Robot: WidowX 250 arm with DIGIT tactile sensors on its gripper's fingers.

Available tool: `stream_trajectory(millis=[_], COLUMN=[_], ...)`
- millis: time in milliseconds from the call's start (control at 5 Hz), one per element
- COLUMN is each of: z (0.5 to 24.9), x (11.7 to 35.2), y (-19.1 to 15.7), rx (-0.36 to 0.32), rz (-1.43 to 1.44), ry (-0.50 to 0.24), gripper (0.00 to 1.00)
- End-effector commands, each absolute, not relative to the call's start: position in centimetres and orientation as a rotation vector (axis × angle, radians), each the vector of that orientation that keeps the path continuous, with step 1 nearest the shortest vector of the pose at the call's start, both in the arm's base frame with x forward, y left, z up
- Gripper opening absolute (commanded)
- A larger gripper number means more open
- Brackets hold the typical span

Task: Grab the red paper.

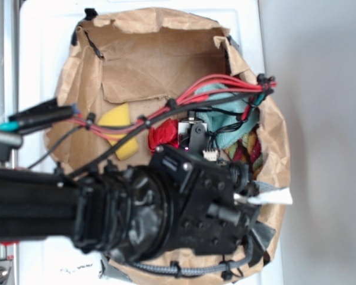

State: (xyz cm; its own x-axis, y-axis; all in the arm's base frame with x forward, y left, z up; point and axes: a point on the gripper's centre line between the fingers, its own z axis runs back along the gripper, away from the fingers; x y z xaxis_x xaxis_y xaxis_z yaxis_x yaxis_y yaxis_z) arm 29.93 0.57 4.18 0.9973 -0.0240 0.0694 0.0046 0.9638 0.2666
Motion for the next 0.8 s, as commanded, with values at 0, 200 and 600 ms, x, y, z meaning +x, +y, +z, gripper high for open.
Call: stream_trajectory(millis=[0,200,600], z=[11.7,12.2,9.3], x=[29.2,28.3,28.2], y=[2.3,3.8,6.3], rx=[0.197,0.162,0.195], rz=[0.012,0.024,0.070], ry=[-0.190,-0.195,-0.190], gripper=[1.00,1.00,1.00])
